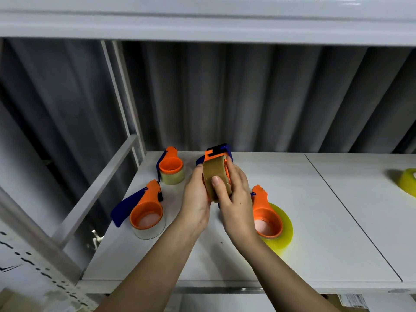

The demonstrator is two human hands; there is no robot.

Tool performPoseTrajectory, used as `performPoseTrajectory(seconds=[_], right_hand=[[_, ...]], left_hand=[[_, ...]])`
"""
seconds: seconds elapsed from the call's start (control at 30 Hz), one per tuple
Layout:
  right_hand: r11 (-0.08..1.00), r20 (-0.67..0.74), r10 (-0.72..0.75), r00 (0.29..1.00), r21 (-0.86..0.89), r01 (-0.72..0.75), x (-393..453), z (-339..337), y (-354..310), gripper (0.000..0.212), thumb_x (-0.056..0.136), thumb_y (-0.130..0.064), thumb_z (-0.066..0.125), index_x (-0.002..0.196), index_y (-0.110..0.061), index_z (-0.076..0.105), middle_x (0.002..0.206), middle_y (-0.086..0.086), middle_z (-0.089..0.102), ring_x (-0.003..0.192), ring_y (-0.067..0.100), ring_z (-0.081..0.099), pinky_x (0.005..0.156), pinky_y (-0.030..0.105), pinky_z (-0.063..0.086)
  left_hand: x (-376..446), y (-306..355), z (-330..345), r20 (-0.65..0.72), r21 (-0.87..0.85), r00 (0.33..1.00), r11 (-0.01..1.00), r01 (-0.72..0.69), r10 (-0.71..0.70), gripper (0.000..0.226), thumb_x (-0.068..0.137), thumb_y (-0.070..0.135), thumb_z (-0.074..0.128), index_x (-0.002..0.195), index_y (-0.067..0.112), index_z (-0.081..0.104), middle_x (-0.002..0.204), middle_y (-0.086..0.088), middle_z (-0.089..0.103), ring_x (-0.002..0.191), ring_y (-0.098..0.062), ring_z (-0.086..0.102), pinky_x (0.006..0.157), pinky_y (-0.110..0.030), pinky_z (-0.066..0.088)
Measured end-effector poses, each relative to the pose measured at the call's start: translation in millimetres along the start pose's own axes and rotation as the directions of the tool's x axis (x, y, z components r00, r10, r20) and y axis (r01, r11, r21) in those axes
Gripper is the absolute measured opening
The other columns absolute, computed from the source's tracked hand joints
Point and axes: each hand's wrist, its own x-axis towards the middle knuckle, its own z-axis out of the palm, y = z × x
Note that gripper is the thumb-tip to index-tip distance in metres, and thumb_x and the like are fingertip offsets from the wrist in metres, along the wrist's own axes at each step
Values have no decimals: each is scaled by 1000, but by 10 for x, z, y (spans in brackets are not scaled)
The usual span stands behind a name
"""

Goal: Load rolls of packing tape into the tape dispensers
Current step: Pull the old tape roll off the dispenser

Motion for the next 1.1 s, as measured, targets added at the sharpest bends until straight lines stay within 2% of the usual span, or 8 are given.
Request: performPoseTrajectory(seconds=[0.13, 0.23, 0.4, 0.53, 0.63, 0.7, 0.87, 1.1], right_hand=[[999, -16, 7, 1000, 39, -6, 19, -25, 9, 72, 81, -70, 35, 144, -36, 40, 143, -10, 44, 132, 5, 41, 109, 28, 40], [1000, -42, -9, 999, 26, 10, -6, -20, 2, 69, 82, -68, 37, 144, -38, 36, 146, -11, 40, 134, 5, 37, 110, 29, 39], [984, -50, -3, 999, 176, 11, -43, -1, -86, 66, 73, -70, 55, 130, -66, 21, 143, -21, 34, 134, 3, 35, 110, 38, 40], [983, -14, -86, 996, 160, 87, -5, -65, -70, 75, 74, -62, 63, 138, -54, 23, 142, -23, 34, 133, 1, 36, 109, 33, 41], [985, 64, -123, 990, 132, 114, 31, -146, -49, 80, 76, -50, 71, 141, -45, 25, 141, -20, 35, 128, -8, 36, 102, 16, 41], [985, 150, -73, 986, 168, 47, 73, -211, -118, 80, 77, -42, 75, 142, -39, 28, 141, -14, 36, 123, -9, 40, 93, 9, 44], [899, 422, 205, 883, 275, -340, 261, -410, -360, 61, 85, -53, 57, 140, -40, 34, 132, -5, 49, 111, 18, 59, 72, 31, 60], [931, 344, 132, 930, 278, -235, 256, -338, -311, 51, 85, -43, 65, 132, -36, 45, 126, -5, 54, 109, 18, 59, 67, 27, 58]], left_hand=[[17, -24, 21, 6, 20, 1000, 1000, -14, 14, 31, 99, 27, 41, 96, 13, 69, 84, -7, 73, 88, -23, 69, 71, -28, 56], [13, -43, 33, -42, 26, 999, 1000, -18, 19, 32, 99, 28, 43, 112, 10, 65, 99, -12, 71, 96, -26, 69, 71, -29, 56], [40, 19, 69, -98, -50, 995, 999, 16, -21, 32, 97, 25, 45, 116, 7, 63, 98, -13, 71, 85, -25, 71, 58, -27, 57], [33, 138, 69, -64, -37, 996, 997, 64, -67, 28, 96, 23, 46, 107, 6, 66, 84, -10, 71, 75, -22, 70, 52, -27, 56], [14, 197, 56, -53, -18, 991, 992, 123, -124, 27, 97, 23, 45, 99, 6, 65, 84, -12, 70, 80, -26, 67, 61, -33, 57], [8, 180, 47, -71, 32, 995, 997, 72, -70, 27, 97, 22, 42, 99, 7, 65, 85, -11, 69, 80, -24, 67, 60, -31, 56], [-21, 138, -4, -77, 294, 966, 931, -215, 248, 27, 102, 32, 35, 110, 20, 58, 97, -1, 63, 91, -16, 61, 74, -25, 49], [-53, 172, 3, -23, 352, 967, 907, -229, 253, 23, 102, 33, 35, 85, 36, 50, 89, 12, 55, 84, -6, 55, 70, -20, 46]])
